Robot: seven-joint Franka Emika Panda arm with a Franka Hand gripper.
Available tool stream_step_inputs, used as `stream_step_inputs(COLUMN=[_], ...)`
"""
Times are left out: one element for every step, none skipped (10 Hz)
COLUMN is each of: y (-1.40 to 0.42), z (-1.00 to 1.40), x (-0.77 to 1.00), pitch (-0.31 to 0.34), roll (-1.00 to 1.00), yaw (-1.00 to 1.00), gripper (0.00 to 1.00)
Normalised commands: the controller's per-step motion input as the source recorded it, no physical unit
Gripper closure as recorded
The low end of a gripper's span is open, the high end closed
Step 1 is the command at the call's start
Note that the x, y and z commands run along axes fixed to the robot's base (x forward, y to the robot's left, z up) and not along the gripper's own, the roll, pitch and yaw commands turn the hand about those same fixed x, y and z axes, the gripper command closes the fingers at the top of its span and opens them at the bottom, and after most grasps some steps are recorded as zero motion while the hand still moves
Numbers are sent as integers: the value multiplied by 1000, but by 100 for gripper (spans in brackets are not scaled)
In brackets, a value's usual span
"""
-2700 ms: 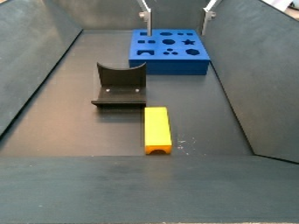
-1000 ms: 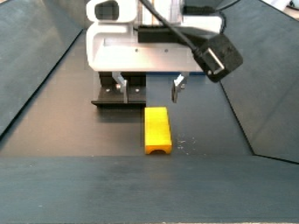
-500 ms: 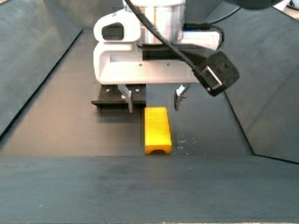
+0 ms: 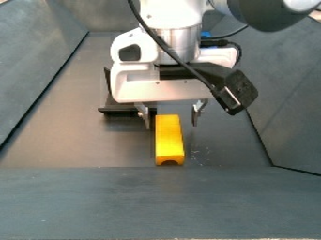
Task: Pick up the arch object. Move up. Place the arch object on the fixture. Regrasp the arch object. Rotate the arch object. Move to above the board. Insert the arch object.
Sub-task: Pick up the arch object.
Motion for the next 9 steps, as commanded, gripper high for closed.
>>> stream_step_inputs(y=[0, -54, -54, 0, 0, 0, 0, 0, 0], z=[-854, 0, 0, 0, 0, 0, 0, 0, 0], x=[-149, 0, 14, 0, 0, 0, 0, 0, 0], pitch=[-27, 0, 29, 0, 0, 0, 0, 0, 0], roll=[260, 0, 63, 11, 0, 0, 0, 0, 0], yaw=[0, 0, 0, 0, 0, 0, 0, 0, 0], gripper=[0, 0, 0, 100, 100, 100, 100, 100, 100])
